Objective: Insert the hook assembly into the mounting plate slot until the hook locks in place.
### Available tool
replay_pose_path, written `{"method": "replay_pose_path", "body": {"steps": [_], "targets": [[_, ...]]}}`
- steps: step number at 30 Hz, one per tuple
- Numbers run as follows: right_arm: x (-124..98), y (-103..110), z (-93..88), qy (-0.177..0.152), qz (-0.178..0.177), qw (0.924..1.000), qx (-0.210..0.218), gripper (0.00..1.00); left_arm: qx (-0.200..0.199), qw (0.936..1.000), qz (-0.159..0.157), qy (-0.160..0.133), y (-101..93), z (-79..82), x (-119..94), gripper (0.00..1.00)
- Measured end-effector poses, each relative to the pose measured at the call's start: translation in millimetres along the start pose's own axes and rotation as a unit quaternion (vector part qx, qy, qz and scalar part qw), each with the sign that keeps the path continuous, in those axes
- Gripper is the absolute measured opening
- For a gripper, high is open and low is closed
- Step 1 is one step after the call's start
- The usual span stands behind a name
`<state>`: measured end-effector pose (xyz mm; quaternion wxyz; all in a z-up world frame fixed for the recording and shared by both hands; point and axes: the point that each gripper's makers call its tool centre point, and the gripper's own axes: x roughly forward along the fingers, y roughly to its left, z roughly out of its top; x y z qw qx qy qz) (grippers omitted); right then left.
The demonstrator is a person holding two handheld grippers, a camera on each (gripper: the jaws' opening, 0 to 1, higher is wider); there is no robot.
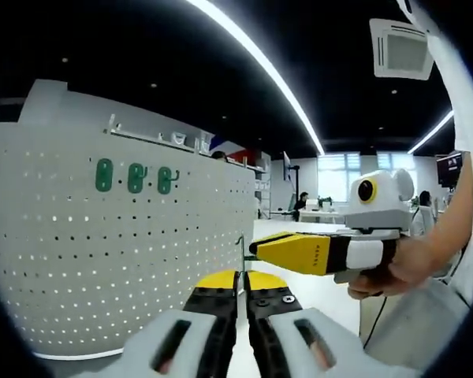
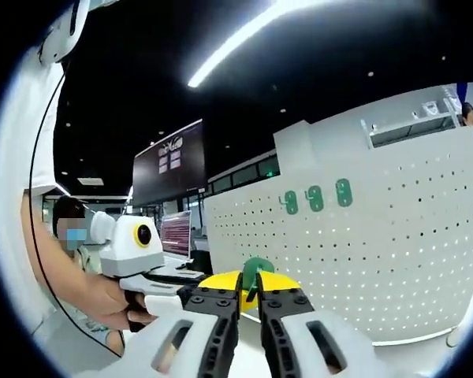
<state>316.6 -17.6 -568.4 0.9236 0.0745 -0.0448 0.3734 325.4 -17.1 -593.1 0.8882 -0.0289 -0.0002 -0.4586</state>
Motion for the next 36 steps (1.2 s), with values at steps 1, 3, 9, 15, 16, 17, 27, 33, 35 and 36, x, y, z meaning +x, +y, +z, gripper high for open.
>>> {"method": "replay_pose_path", "body": {"steps": [1,3,9,15,16,17,27,33,35,36], "targets": [[0.7,0.2,-0.8,0.001,0.001,1.0000,-0.001,0.05,0.000,1.0000,0.000,0.000,-0.1,0.0,0.1,0.02],[1.5,0.1,-1.6,0.003,0.001,1.0000,0.000,0.05,0.001,1.0000,0.001,-0.001,-0.4,0.5,0.1,0.02],[1.8,-1.6,-5.2,0.012,-0.005,0.9999,-0.008,0.04,0.001,1.0000,0.003,-0.005,0.5,3.4,-1.0,0.02],[2.1,-2.1,-4.8,0.013,-0.009,0.9998,-0.010,0.04,0.002,1.0000,0.006,-0.004,0.5,3.4,-1.0,0.02],[2.1,-2.2,-3.7,0.010,-0.010,0.9999,-0.005,0.04,0.000,1.0000,0.006,-0.006,0.4,4.3,-1.1,0.02],[2.2,-2.7,-3.6,0.009,-0.012,0.9999,0.001,0.03,0.001,1.0000,0.006,-0.007,0.2,4.7,-1.1,0.02],[4.3,-0.7,-0.7,0.013,-0.028,0.9994,-0.018,0.02,0.011,0.9998,0.013,-0.007,1.4,7.4,-2.1,0.02],[3.9,-0.8,0.9,0.010,-0.031,0.9993,-0.016,0.01,0.010,0.9998,0.012,-0.010,1.2,8.8,-1.6,0.02],[3.9,-0.8,1.3,0.010,-0.031,0.9993,-0.018,0.01,0.011,0.9998,0.012,-0.010,1.0,9.0,-1.4,0.02],[3.9,-0.9,1.4,0.010,-0.032,0.9993,-0.017,0.01,0.011,0.9998,0.011,-0.010,1.0,9.4,-1.2,0.02]]}}
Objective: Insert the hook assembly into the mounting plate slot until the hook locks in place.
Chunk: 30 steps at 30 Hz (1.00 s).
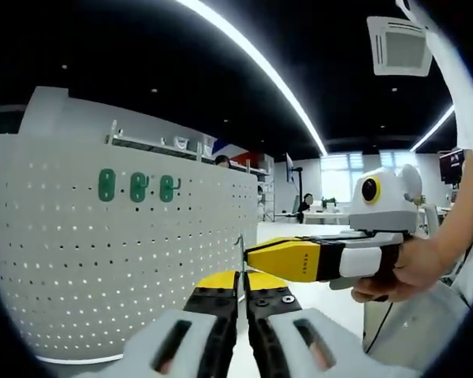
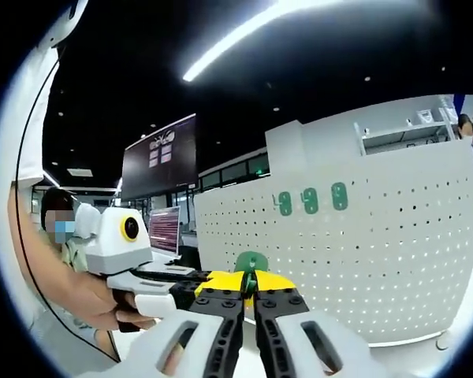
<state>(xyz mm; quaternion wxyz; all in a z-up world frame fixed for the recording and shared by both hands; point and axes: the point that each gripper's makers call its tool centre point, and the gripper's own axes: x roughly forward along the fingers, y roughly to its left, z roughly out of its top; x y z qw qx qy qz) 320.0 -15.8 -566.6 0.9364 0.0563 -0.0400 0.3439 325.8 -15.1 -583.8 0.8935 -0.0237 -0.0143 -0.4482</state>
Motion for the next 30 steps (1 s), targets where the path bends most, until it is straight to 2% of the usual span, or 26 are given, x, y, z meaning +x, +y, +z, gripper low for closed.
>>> {"method": "replay_pose_path", "body": {"steps": [13,15,20,22,27,30], "targets": [[0.9,0.0,2.6,0.002,0.002,1.0000,-0.003,0.00,0.000,1.0000,0.004,-0.003,1.0,1.8,1.4,0.04],[1.1,-0.2,2.6,0.003,0.002,1.0000,-0.001,0.00,0.001,0.9999,0.003,0.009,1.9,-1.9,1.0,0.06],[0.9,-1.9,2.4,0.003,0.002,1.0000,0.001,0.00,-0.017,0.9993,0.015,0.031,6.8,-12.7,0.0,0.29],[1.1,-1.9,2.3,0.002,0.002,1.0000,0.001,0.00,-0.025,0.9986,0.022,0.041,9.0,-18.0,0.2,0.42],[0.4,-0.9,1.8,0.002,0.006,1.0000,0.007,0.01,-0.024,0.9979,0.040,0.045,15.1,-21.3,0.2,0.70],[0.0,-0.5,1.6,0.002,0.007,0.9999,0.009,0.01,-0.024,0.9978,0.046,0.041,17.8,-20.4,-0.9,0.77]]}}
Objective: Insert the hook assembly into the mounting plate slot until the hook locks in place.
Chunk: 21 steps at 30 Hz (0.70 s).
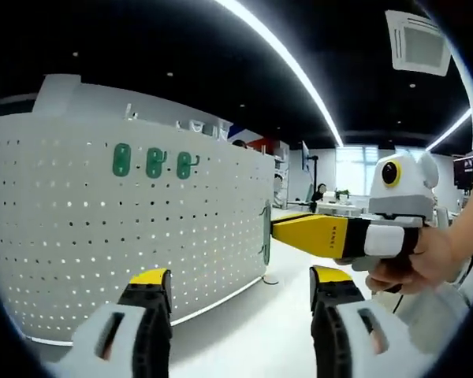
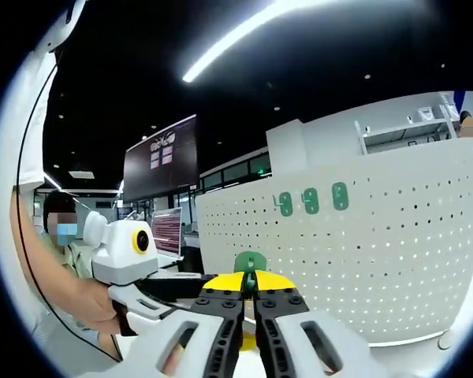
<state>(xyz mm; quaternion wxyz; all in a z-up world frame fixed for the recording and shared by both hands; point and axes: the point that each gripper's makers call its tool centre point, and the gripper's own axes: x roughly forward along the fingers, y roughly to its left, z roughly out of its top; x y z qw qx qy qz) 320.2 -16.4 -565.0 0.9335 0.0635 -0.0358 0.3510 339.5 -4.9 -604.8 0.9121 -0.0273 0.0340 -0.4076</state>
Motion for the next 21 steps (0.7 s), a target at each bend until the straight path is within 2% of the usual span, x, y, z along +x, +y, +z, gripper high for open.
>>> {"method": "replay_pose_path", "body": {"steps": [3,15,18,21], "targets": [[-0.1,-0.3,0.3,-0.001,0.000,1.0000,0.004,0.01,0.001,1.0000,0.007,-0.003,2.6,0.7,-0.4,0.84],[1.1,-0.8,0.1,0.003,-0.004,1.0000,-0.008,0.01,-0.003,1.0000,0.009,-0.004,3.3,1.3,-1.8,0.81],[-0.3,-8.3,2.9,0.002,-0.023,0.9996,-0.015,0.01,-0.004,0.9999,0.010,-0.004,3.8,1.2,-2.5,0.80],[-4.6,-22.9,4.1,0.008,-0.058,0.9980,-0.024,0.01,-0.006,0.9999,0.011,-0.004,5.1,1.1,-3.3,0.80]]}}
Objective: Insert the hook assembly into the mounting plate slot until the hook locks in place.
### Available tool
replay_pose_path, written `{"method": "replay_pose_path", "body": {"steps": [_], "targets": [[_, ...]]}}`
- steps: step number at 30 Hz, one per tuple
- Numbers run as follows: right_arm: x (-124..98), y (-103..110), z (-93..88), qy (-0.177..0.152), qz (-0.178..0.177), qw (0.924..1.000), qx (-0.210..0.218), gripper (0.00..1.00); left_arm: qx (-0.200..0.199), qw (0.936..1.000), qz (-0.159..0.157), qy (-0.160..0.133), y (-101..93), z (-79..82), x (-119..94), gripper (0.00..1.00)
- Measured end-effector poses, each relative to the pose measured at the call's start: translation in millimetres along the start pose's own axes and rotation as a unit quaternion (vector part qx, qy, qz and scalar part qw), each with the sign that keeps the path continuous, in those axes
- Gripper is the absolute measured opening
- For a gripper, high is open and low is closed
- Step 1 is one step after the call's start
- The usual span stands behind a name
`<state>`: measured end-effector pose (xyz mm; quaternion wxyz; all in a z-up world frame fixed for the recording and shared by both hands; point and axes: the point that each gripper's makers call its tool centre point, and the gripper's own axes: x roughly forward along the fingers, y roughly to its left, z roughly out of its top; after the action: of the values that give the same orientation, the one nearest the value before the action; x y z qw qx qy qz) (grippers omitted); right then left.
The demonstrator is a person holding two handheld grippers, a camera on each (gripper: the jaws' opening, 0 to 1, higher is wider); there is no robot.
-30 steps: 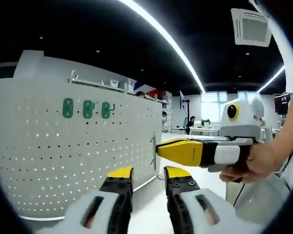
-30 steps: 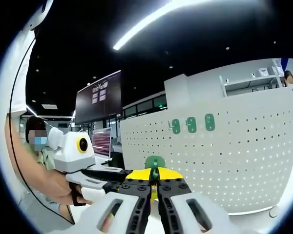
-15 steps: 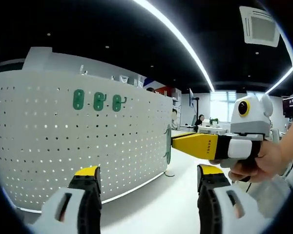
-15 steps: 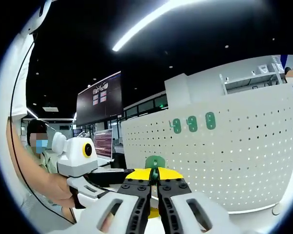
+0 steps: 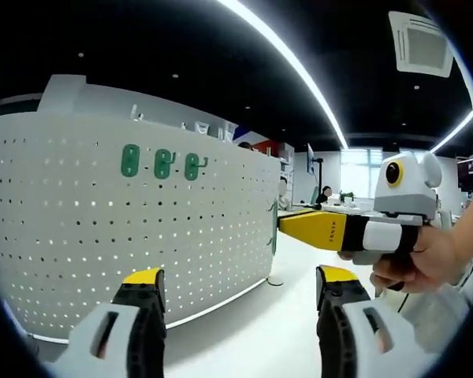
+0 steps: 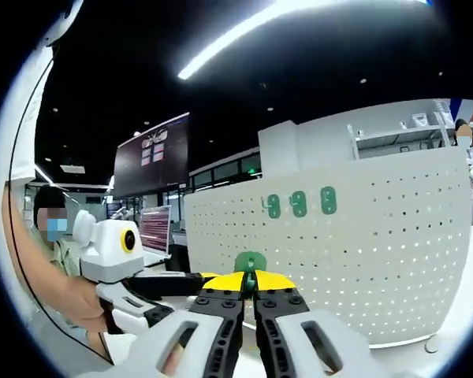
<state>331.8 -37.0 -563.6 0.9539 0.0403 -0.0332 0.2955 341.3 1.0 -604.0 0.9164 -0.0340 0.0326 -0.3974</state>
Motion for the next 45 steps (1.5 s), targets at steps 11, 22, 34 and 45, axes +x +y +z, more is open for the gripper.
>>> {"method": "replay_pose_path", "body": {"steps": [11,22,34,45], "targets": [[-15.4,-45.2,0.6,0.014,-0.109,0.9937,-0.023,0.01,0.000,1.0000,0.003,0.002,1.4,-1.6,-0.3,0.78],[-9.4,-51.1,4.6,0.016,-0.115,0.9928,-0.029,0.01,-0.004,1.0000,0.006,0.002,4.0,-0.3,-1.8,0.78],[7.1,-66.5,20.0,0.008,-0.124,0.9913,-0.044,0.01,0.000,0.9999,0.015,-0.003,10.6,6.3,-7.6,0.77],[17.6,-90.8,36.0,-0.003,-0.141,0.9887,-0.050,0.01,-0.001,0.9997,0.023,-0.006,14.5,9.3,-13.0,0.76]]}}
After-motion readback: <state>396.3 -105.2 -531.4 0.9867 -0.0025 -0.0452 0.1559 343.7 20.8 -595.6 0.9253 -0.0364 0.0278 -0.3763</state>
